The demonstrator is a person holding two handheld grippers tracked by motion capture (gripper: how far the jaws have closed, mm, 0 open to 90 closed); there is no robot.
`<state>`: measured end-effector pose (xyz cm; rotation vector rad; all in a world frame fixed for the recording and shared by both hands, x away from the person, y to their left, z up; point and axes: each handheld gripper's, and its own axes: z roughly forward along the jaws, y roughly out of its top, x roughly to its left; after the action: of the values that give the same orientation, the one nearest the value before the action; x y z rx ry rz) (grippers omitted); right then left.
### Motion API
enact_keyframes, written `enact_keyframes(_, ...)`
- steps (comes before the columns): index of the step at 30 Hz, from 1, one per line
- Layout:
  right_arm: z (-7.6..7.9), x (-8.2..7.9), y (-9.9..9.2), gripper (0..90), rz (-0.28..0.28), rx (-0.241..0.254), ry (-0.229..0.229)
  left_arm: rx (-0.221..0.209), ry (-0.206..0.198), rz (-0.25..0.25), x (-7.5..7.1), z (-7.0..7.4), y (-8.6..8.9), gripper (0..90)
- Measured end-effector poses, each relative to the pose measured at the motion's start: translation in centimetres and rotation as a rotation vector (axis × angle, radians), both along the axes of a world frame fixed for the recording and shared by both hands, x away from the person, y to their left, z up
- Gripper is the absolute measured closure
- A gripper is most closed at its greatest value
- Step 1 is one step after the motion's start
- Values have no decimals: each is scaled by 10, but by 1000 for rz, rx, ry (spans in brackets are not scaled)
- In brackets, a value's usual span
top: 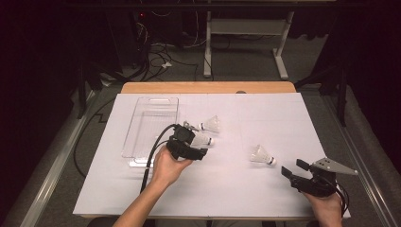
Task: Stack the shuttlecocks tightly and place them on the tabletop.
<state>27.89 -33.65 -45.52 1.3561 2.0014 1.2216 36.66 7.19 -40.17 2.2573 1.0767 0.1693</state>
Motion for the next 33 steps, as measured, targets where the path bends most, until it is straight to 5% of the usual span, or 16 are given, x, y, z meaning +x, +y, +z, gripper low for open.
enact_keyframes(25, 0, 0, 0, 288, 4, -3, -4, -14, 4, -14, -21, -5, 6, 325)
enact_keyframes(33, 0, 0, 0, 288, 2, -4, -2, -13, -23, -23, -31, -6, 11, 331)
